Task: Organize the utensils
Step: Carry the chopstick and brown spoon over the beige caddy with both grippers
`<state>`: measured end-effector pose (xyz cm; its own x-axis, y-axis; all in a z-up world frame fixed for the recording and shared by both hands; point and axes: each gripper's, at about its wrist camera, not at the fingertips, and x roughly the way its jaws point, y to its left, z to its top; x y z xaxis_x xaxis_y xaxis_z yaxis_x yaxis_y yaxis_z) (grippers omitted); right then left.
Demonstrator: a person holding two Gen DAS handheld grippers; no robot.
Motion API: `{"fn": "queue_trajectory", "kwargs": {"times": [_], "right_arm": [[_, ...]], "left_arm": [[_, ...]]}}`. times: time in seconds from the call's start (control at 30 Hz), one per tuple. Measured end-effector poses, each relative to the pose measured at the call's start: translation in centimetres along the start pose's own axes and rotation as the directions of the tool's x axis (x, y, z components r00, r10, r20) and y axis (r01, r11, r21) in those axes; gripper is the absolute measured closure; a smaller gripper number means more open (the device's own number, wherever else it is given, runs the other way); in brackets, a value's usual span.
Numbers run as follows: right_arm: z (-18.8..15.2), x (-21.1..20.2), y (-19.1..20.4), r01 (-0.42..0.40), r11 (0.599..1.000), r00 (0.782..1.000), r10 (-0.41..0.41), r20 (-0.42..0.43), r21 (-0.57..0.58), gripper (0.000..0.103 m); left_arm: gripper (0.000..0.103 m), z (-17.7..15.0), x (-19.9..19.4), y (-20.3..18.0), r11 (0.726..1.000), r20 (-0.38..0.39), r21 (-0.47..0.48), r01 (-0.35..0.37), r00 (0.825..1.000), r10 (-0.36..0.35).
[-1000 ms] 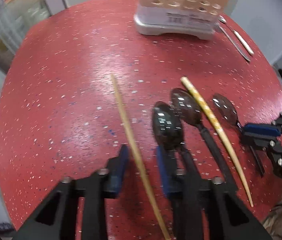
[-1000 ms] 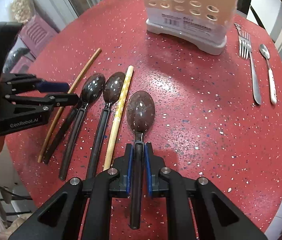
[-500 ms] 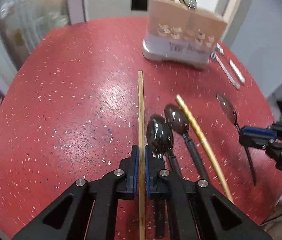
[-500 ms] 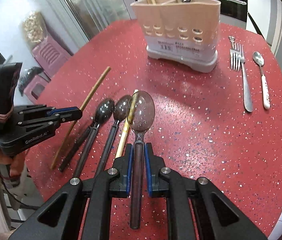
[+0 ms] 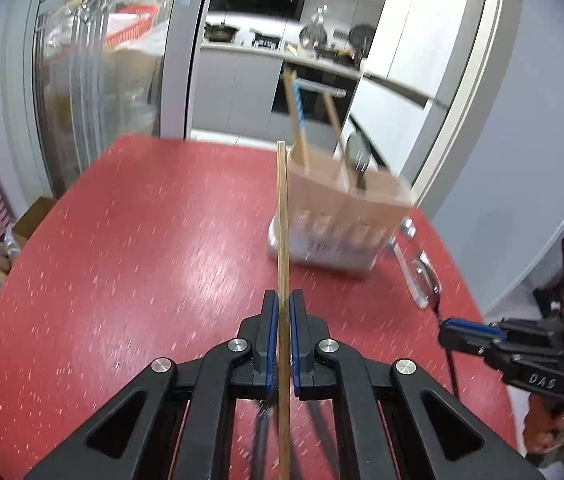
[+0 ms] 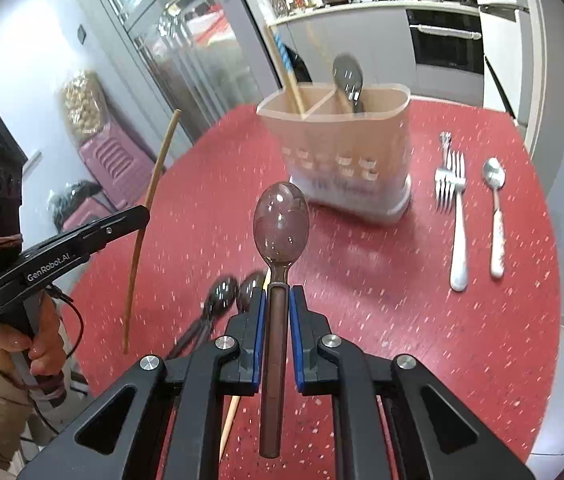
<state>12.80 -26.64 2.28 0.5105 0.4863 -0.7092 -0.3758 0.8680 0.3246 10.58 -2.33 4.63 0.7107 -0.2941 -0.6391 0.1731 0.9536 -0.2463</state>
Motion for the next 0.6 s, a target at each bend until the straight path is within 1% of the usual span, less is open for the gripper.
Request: {"fn": "queue_trajectory", "kwargs": {"times": [0.13,0.23,0.37,0.6], "right_arm": [[2.0,-0.3,-0.4,0.008,1.0,0.999,-0.008,0.035,0.002,0.09],[3.4,-1.0,-0.4,0.021,1.0,0.998,-0.02,0.065,-0.007,0.09],[5.3,-1.3,-0.8,0.024,1.0,0.995,-0.024,0.096,-0.008,0.09],[10.2,-1.8,-1.6,0.027,1.0,0.983,-0.028,0.179,0.008,0.09]], "left_arm": [[0.072,3.5,1.5,-0.3,1.0,0.047,0.001,0.029,0.998,-0.029],[0.072,5.1,1.8,-0.7,0.999,0.075,-0.005,0.047,0.996,-0.046],[0.072,7.1,2.1,-1.1,0.998,0.114,-0.004,0.057,0.992,-0.056],[0.072,11.1,3.3,-1.9,0.998,0.198,-0.013,0.058,0.979,-0.055]]}}
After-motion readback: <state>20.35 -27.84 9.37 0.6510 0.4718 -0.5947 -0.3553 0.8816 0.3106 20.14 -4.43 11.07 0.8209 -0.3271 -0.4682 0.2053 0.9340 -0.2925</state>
